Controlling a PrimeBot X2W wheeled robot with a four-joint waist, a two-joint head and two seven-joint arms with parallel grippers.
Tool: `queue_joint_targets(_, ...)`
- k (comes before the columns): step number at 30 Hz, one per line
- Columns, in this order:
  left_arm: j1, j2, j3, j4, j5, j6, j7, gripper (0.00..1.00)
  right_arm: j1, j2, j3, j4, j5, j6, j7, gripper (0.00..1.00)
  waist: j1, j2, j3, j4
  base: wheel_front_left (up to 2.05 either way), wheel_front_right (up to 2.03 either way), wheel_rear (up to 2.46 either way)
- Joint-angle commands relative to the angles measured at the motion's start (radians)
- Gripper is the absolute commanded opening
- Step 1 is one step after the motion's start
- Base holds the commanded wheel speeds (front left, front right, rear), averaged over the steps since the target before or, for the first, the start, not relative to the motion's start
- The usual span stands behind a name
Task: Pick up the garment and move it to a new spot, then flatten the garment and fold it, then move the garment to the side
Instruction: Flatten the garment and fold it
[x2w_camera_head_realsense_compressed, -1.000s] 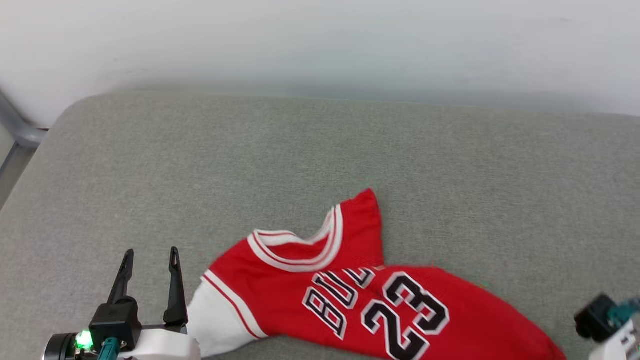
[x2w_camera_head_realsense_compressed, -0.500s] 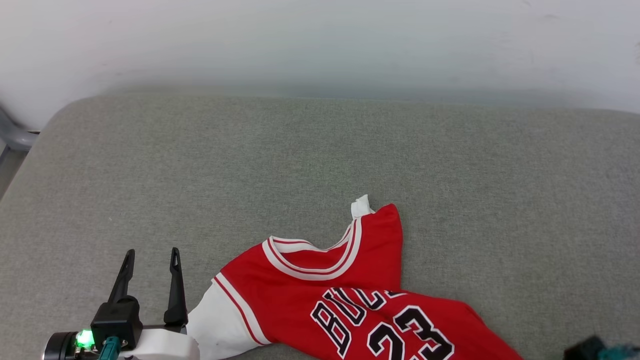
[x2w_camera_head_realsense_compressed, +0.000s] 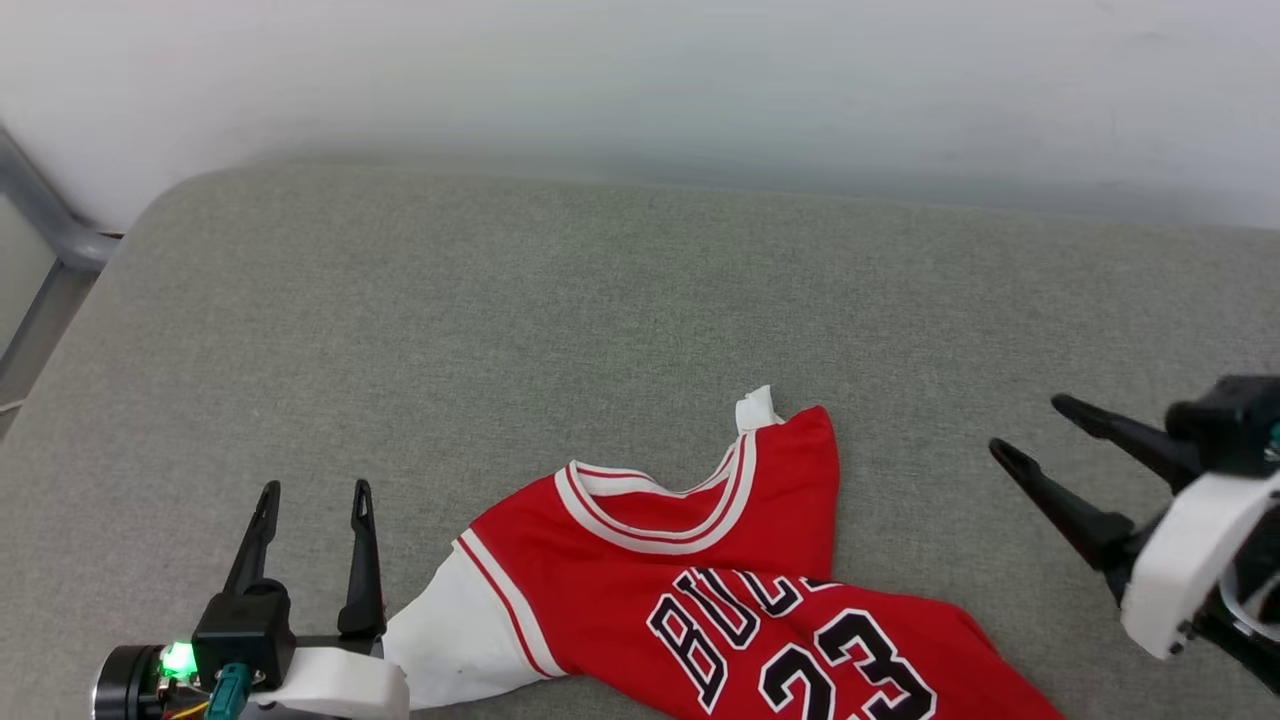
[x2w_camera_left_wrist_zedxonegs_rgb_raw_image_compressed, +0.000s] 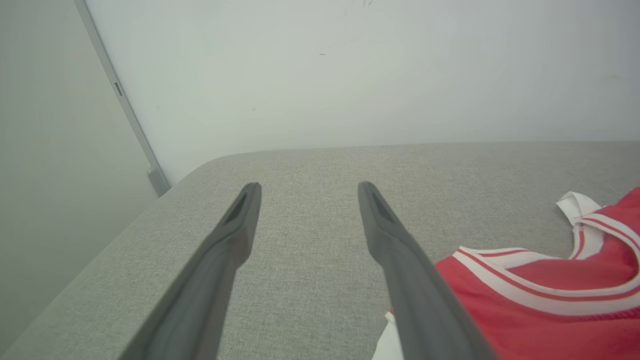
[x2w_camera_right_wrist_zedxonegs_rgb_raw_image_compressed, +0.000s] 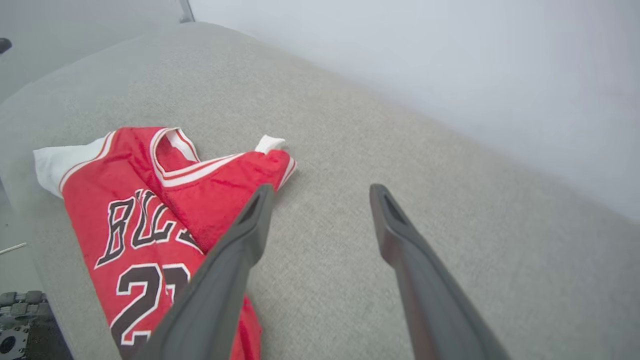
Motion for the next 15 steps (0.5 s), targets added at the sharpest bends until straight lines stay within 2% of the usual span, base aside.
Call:
queue_joint_targets(1,-0.015,0.004,-0.001,-0.005,0.003,-0.002,-0.003,1.0,-0.034,0.023,0.016,-0.013,-0.011,0.0,0.018,1.0,0.0001,-0.0001,0.015,0.014,0.0,0.0,0.0)
queue_joint_targets(6,-0.044,0.0,-0.02,-0.01,0.004,-0.003,-0.003,1.0,-0.242,0.043,0.15,-0.017,-0.084,-0.001,0.155,1.0,0.0001,-0.0001,0.053,0.053,0.0,0.0,0.0)
queue_joint_targets(15,-0.09,-0.017,-0.065,-0.012,-0.006,0.007,-0.003,1.0,-0.592,0.042,0.527,0.089,-0.016,-0.001,0.454,1.0,0.0001,-0.0001,0.106,0.126,0.0,0.0,0.0)
